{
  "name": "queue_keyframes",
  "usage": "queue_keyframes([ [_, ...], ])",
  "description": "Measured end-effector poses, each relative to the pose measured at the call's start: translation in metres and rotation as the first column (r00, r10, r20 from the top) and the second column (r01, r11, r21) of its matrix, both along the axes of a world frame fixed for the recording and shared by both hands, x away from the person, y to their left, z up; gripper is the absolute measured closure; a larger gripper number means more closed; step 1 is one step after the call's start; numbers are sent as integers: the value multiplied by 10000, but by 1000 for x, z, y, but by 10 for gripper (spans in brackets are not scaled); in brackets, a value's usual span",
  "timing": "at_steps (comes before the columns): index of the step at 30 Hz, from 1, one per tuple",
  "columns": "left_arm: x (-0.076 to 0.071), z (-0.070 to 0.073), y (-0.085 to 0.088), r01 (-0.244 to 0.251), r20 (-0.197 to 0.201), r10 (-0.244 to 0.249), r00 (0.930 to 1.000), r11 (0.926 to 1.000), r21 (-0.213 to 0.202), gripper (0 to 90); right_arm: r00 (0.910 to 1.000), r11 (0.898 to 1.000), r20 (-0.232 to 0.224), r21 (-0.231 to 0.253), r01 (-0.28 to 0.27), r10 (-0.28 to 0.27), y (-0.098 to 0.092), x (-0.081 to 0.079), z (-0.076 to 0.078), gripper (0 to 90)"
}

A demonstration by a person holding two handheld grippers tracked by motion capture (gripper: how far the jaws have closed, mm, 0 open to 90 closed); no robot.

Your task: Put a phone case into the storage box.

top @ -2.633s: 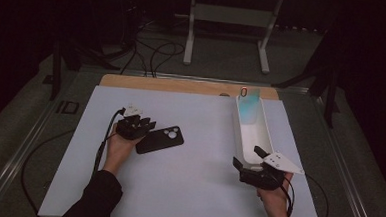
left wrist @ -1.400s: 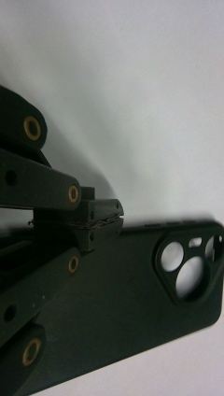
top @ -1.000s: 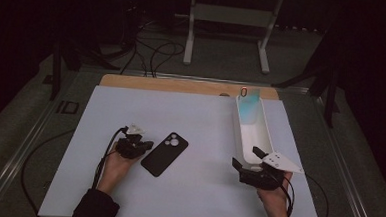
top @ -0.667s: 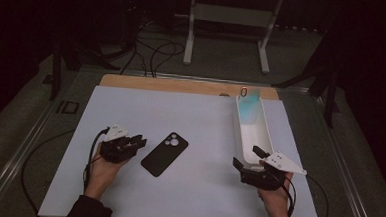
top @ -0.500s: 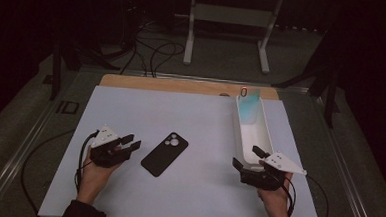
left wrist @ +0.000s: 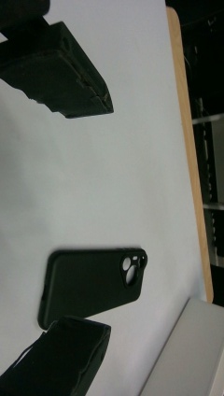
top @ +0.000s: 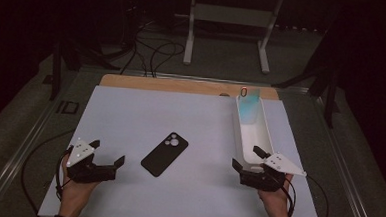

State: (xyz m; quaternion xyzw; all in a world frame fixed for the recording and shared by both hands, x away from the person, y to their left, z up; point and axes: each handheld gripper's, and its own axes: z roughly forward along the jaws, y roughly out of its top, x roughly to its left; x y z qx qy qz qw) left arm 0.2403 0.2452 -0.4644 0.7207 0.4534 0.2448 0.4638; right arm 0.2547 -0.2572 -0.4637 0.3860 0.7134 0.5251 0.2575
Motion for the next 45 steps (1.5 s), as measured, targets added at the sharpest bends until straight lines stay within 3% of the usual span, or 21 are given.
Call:
queue_keyframes([
  [8,-3,0,-7,402,-299,-394,9988,9989,243,0,9999,9999,-98,-167,-43,41,2,0,-1,100],
  [14,2,3,-22,530,-859,-428,9954,9914,1199,0,9998,9991,-174,-398,-122,115,5,1,-3,100],
  [17,7,3,-28,601,-1124,-442,9927,9880,1423,0,9998,9986,-158,-504,-151,143,7,1,-3,100],
  [33,42,4,-65,1085,-1973,-708,9778,9763,1873,0,9998,9984,-199,-555,-106,95,6,2,-4,100],
  [38,54,-1,-82,1436,-2352,-923,9676,9667,2117,0,9997,9985,-222,-537,-78,67,5,2,-4,100],
  [45,64,-9,-96,1681,-2626,-1085,9588,9618,2160,0,9997,9983,-224,-576,-130,117,5,2,-4,100],
])
